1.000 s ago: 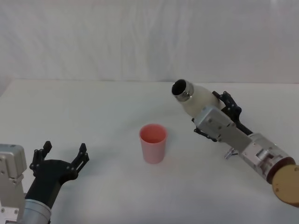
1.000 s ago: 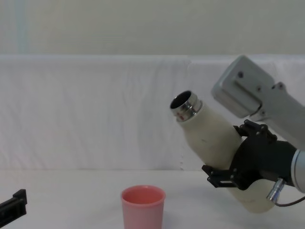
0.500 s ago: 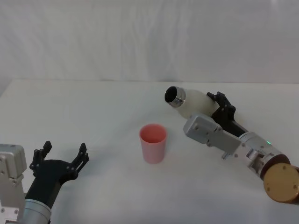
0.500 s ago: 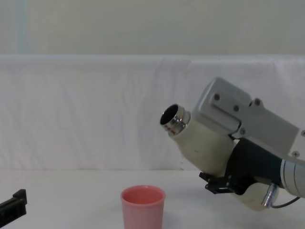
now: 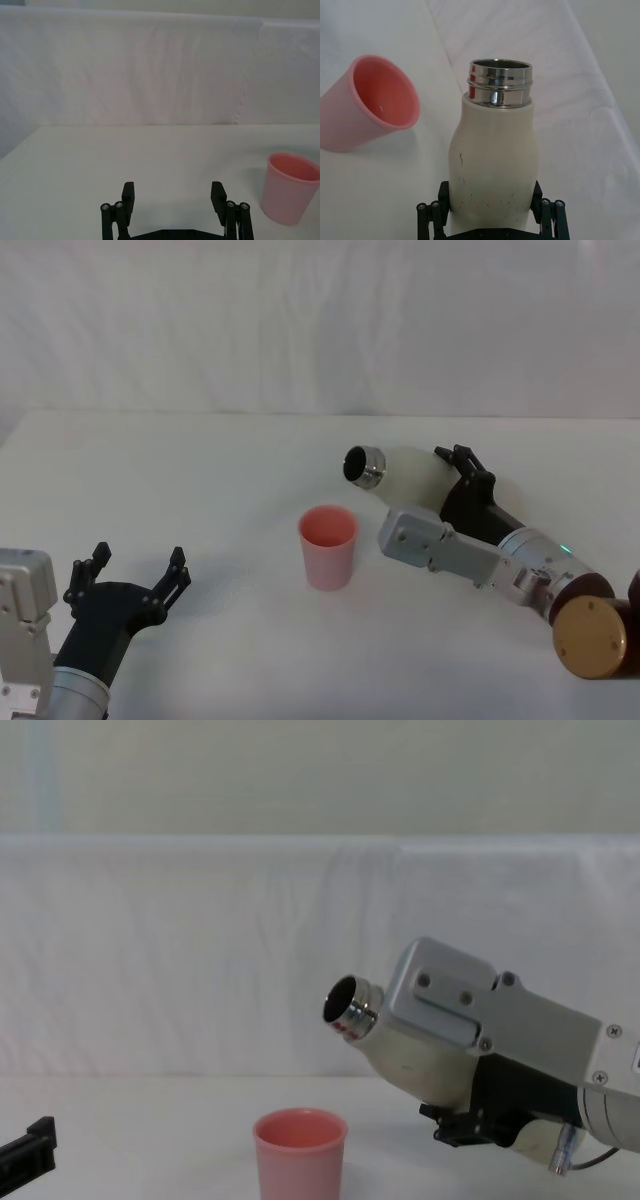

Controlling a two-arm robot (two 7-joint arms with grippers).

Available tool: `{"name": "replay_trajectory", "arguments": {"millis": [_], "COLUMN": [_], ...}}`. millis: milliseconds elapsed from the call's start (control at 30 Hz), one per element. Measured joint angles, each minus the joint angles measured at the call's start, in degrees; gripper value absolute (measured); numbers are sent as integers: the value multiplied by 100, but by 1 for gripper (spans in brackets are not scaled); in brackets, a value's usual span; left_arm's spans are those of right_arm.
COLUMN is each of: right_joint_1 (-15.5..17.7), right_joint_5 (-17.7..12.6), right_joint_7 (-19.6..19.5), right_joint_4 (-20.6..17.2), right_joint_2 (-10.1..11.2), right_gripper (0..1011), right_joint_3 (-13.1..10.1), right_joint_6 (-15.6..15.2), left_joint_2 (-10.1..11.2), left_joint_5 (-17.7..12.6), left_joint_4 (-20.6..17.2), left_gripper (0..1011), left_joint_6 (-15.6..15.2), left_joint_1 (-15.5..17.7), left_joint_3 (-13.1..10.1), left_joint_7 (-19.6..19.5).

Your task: Grasp the thermos with one hand and pour water into the cup lid.

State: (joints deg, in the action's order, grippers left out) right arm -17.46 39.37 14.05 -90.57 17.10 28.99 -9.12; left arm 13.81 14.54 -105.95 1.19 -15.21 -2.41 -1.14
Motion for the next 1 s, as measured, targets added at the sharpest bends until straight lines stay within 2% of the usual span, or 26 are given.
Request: {"name": "replay_trajectory", "arguments": {"millis": [433, 1000], "right_joint_1": [-73, -246], "right_joint_5": [291, 869], "right_joint_7": [69, 84], "right_joint_4": [43, 183], "right_joint_2": [44, 89], "right_gripper": [959, 959], "right_joint_3": [128, 387], "right_joint_6": [-50, -153], "left_joint_2": [0, 0], "left_joint_5": [0, 0], "left_joint_4": [0, 0], "left_gripper": [1001, 1001], "left_joint_6": [0, 0], "left_joint_1": [0, 0], "left_joint_3": [0, 0], "left_joint_7": [0, 0]}}
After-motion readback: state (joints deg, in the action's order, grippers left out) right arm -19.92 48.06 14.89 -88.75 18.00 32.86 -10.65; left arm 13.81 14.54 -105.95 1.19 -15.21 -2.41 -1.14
